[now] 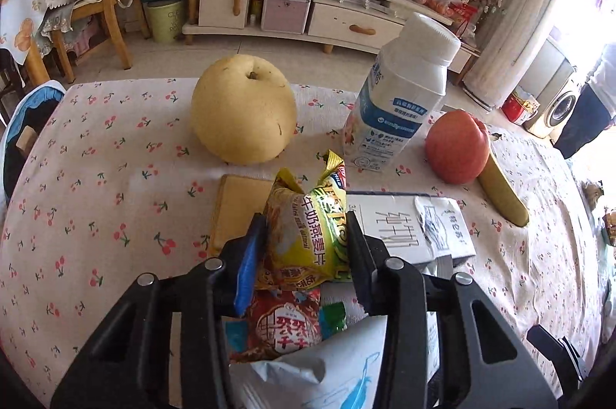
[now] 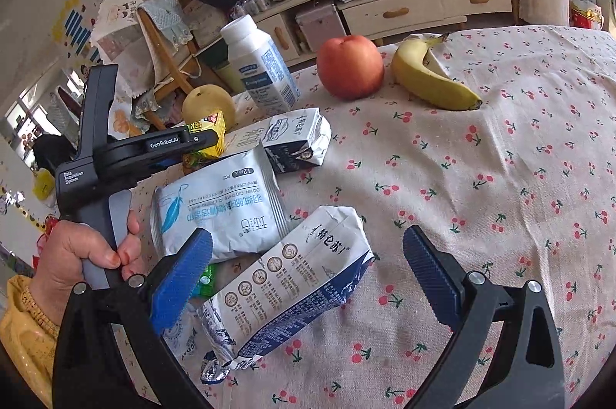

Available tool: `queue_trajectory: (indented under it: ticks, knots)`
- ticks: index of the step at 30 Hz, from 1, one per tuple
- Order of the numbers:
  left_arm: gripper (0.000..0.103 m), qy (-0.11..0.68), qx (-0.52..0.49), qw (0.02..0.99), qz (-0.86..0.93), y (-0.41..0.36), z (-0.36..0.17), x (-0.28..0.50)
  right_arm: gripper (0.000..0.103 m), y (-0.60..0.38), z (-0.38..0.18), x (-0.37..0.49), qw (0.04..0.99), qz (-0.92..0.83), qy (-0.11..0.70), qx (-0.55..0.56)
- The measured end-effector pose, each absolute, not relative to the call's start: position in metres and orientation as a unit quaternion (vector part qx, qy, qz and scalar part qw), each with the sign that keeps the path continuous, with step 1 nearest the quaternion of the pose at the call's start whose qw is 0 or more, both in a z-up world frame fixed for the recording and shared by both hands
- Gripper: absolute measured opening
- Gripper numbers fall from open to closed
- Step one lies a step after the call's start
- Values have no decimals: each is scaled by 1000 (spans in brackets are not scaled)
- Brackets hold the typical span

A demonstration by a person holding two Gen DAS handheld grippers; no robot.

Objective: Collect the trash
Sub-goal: 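Grasp the yellow snack bag with the left gripper while the right gripper grasps the milk carton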

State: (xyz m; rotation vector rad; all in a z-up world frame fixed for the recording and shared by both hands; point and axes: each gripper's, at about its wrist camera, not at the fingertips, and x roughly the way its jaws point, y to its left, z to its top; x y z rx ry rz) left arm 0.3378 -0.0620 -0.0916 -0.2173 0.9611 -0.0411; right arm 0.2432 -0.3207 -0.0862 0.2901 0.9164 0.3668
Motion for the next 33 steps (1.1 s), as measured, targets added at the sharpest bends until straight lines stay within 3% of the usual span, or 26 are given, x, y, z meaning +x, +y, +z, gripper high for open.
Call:
queue_trajectory:
  ticks: [26, 28, 29, 33]
  knots:
    - [41, 452, -198, 868, -45, -28, -88, 178, 98, -290, -113, 237, 865, 141, 482, 1]
    - [41, 450, -208, 868, -45, -24, -87, 170, 91, -292, -110, 236, 870, 142, 473, 0]
    - [41, 448, -211, 867, -45, -21, -86, 165, 73, -293, -110, 237, 869, 144, 473, 0]
    - [41, 445, -218, 867, -41, -15, -84, 151, 74, -292, -110, 237, 869, 141, 475, 0]
